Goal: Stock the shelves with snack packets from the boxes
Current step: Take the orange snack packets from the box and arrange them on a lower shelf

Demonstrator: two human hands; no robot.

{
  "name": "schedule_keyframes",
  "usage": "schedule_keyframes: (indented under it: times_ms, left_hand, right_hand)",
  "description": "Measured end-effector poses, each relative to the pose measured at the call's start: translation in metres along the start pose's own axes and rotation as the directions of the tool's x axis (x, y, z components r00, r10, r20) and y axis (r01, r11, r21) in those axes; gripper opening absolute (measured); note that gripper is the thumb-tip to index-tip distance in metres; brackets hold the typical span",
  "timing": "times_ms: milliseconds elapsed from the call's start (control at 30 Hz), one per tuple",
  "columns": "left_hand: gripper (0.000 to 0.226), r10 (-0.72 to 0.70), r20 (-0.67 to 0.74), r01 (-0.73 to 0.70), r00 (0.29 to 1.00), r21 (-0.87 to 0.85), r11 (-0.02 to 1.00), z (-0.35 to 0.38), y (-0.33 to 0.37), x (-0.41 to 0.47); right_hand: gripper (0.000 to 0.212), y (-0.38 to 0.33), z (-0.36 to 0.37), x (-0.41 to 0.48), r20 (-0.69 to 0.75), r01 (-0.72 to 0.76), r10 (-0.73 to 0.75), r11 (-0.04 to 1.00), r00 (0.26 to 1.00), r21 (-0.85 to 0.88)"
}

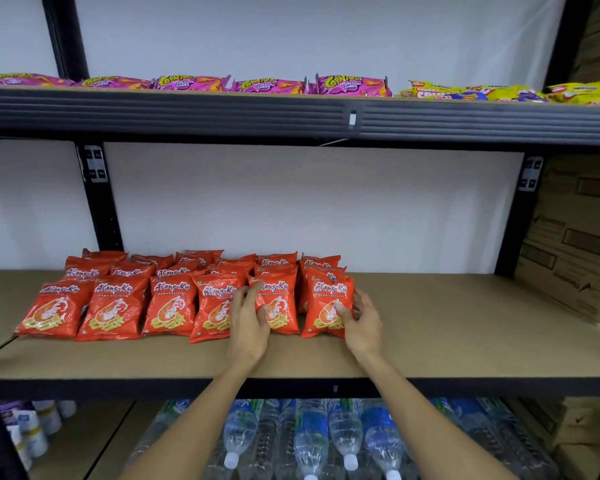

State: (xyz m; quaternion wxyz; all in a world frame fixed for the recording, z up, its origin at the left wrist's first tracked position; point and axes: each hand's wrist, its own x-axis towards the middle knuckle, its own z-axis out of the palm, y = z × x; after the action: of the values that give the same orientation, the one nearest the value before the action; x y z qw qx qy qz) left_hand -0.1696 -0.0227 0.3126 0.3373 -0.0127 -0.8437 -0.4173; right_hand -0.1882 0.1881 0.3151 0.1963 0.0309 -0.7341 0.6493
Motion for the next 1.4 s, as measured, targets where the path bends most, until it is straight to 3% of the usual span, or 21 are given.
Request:
schedule_keyframes:
  times_ms: [333, 500, 633, 900, 1167, 1400]
  left_hand:
    - [0.056, 0.013, 0.088, -0.024, 0.996, 0.119, 0.993, 0.001, 0.001, -0.002]
    - [0.062, 0.07, 0.131, -0.125, 0.989, 0.48, 0.868, 0.006, 0.005, -0.008]
    - [0.066, 0.131, 0.093, -0.161, 0.987, 0.602, 0.783, 0.011, 0.004, -0.008]
    - [0.065, 0.117, 0.101, -0.154, 0.988, 0.618, 0.771, 0.008, 0.008, -0.01]
    - [0.065, 0.122, 0.102, -0.159, 0.987, 0.628, 0.762, 0.008, 0.007, -0.01]
    - [0.066, 0.129, 0.096, -0.161, 0.987, 0.623, 0.765, 0.009, 0.006, -0.01]
  right_hand:
    - [0.057, -0.004, 0.006, -0.001, 0.011, -0.011, 0.013, 0.99, 1.0, -0.138]
    - [0.056, -0.001, 0.008, -0.001, 0.012, -0.028, 0.031, 0.983, 0.999, -0.182]
    - [0.061, -0.001, 0.007, 0.0, -0.009, -0.061, 0.06, 0.985, 0.998, -0.163]
    - [0.066, -0.002, 0.007, -0.002, -0.01, -0.078, 0.077, 0.992, 0.997, -0.104]
    - [0.091, -0.004, 0.006, -0.004, 0.081, -0.031, 0.044, 0.988, 0.996, -0.152]
    - [0.095, 0.003, 0.007, -0.001, 0.101, -0.012, 0.03, 0.984, 0.994, -0.178]
